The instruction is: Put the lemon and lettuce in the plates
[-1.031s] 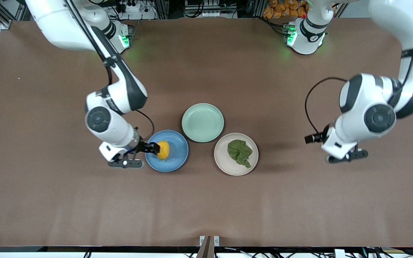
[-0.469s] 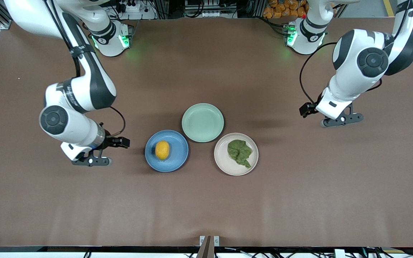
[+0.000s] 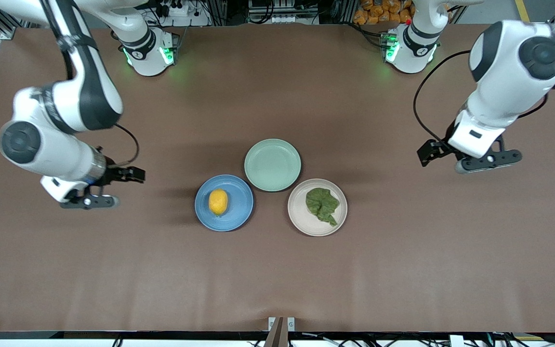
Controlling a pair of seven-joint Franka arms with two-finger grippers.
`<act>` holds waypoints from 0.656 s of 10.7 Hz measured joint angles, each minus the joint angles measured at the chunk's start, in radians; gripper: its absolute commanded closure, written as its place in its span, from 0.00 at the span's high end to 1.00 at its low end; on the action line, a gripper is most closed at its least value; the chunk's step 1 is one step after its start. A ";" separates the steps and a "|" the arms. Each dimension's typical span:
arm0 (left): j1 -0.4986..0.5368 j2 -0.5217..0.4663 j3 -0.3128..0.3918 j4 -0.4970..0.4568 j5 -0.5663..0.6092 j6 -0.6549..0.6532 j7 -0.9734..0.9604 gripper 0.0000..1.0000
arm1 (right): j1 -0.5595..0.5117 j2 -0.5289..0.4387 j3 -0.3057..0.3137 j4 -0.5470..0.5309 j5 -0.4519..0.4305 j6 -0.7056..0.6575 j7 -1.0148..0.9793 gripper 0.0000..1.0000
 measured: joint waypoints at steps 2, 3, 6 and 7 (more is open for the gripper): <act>0.001 0.000 0.001 0.081 0.000 -0.055 0.074 1.00 | -0.027 -0.064 -0.001 -0.009 0.000 -0.049 -0.007 1.00; 0.003 0.000 0.001 0.125 0.000 -0.106 0.105 1.00 | -0.034 -0.092 -0.001 -0.018 0.000 -0.058 -0.008 1.00; 0.013 -0.001 0.002 0.275 -0.030 -0.293 0.168 1.00 | -0.056 -0.166 -0.004 -0.026 0.000 -0.104 -0.008 1.00; 0.020 -0.001 0.003 0.312 -0.053 -0.328 0.183 1.00 | -0.066 -0.188 -0.011 -0.026 0.000 -0.116 -0.008 1.00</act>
